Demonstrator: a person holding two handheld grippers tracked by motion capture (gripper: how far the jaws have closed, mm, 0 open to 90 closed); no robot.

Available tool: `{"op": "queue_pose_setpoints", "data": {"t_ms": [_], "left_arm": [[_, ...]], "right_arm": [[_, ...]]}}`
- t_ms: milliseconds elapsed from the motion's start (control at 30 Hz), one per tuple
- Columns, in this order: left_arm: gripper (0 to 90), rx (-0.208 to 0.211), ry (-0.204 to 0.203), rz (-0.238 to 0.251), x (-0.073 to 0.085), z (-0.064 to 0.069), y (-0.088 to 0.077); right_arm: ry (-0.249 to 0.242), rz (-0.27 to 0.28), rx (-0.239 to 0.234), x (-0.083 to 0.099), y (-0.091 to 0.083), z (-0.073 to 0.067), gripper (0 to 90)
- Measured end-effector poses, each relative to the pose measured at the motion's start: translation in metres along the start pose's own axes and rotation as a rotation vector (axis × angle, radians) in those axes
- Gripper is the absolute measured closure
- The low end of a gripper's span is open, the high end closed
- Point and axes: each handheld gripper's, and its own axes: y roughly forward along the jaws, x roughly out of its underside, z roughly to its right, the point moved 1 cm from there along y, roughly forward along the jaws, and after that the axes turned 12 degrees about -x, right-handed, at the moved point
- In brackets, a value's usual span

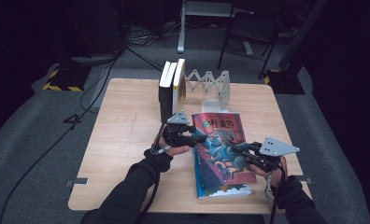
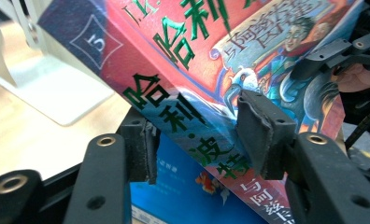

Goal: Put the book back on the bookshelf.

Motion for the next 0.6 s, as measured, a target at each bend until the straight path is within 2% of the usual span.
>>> {"op": "queue_pose_setpoints", "data": {"t_ms": [200,233,300,500,600], "left_arm": [[58.0,-0.049,0.078,0.067,-0.016,0.011,-0.011],[58.8,-0.049,0.078,0.067,-0.016,0.011,-0.011],[59.8,-0.062,0.122,0.098,-0.021,0.017,-0.015],[67.7,-0.066,0.228,0.172,-0.03,0.036,-0.029],[69.5,-0.057,0.25,0.181,-0.027,0.043,-0.034]], "right_arm": [[-0.011,0.027,0.024,-0.004,-0.005,0.001,80.5],[-0.011,0.027,0.024,-0.004,-0.005,0.001,80.5],[-0.018,0.024,0.026,-0.005,-0.006,0.003,80.6],[-0.032,0.022,0.035,-0.006,-0.006,0.002,80.1],[-0.032,0.027,0.039,-0.006,-0.008,0.001,77.2]]}}
